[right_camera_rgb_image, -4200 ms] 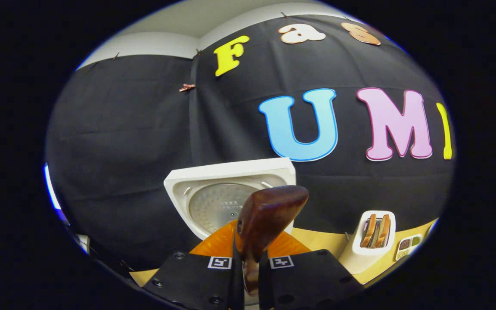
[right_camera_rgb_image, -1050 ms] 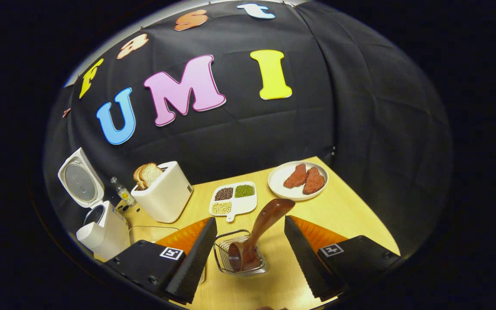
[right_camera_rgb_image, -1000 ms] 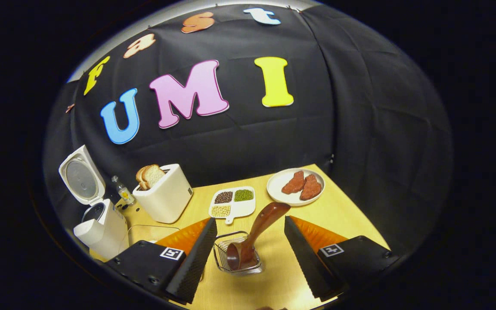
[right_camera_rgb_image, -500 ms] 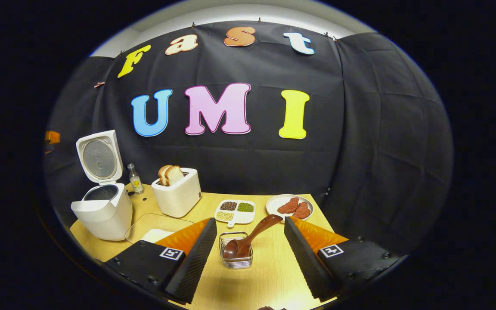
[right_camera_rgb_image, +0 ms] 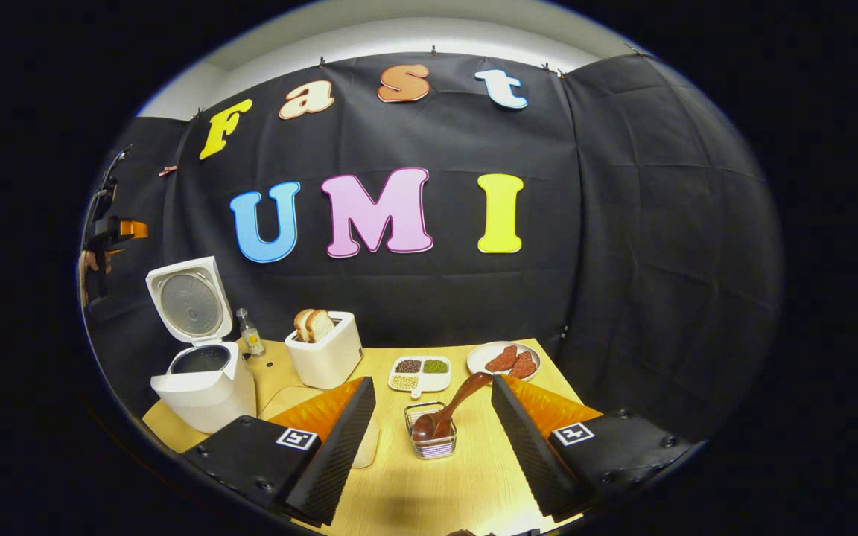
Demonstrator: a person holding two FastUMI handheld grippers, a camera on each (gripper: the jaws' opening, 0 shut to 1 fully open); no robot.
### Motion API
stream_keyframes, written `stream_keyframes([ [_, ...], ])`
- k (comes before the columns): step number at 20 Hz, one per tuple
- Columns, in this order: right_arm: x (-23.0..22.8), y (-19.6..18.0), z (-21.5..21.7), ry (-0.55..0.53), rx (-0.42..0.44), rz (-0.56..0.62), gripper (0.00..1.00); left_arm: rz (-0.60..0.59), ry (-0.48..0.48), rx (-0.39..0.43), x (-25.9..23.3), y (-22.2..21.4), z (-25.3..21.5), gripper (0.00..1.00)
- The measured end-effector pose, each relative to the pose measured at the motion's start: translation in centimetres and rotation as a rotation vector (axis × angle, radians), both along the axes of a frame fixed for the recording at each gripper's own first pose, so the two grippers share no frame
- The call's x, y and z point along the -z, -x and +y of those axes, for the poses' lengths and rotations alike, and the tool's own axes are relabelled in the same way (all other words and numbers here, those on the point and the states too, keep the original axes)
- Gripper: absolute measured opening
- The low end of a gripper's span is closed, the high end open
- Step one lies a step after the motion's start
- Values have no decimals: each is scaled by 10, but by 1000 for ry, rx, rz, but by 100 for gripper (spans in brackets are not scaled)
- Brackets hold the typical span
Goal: Close the left gripper, press the button to open the rice cooker; take a wooden spoon from the chopstick holder with the right hand, scoop a spoonful of rice and pour it into the rice cooker, then put the wooden spoon back into the chopstick holder.
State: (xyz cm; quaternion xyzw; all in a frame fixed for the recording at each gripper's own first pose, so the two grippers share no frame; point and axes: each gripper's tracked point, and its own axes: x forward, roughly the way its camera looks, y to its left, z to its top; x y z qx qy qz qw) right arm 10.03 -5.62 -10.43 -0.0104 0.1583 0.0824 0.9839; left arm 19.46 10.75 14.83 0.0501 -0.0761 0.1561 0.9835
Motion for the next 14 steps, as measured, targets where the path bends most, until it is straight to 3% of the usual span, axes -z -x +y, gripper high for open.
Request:
stream_keyframes([
  [7, -16, 22, -7, 41, 79, -29, 98, 9, 7, 23, -20, -86, 36, 94],
  [10, -19, 30, -5, 36, 104, -27, 98, 77, -7, 28, -2, -120, 44, 94],
  [12, -19, 33, -6, 32, 117, -29, 98, 118, 39, 56, 16, -143, 45, 94],
  [14, -17, 36, -5, 31, 122, -26, 98, 161, 89, 23, 36, -159, 58, 94],
])
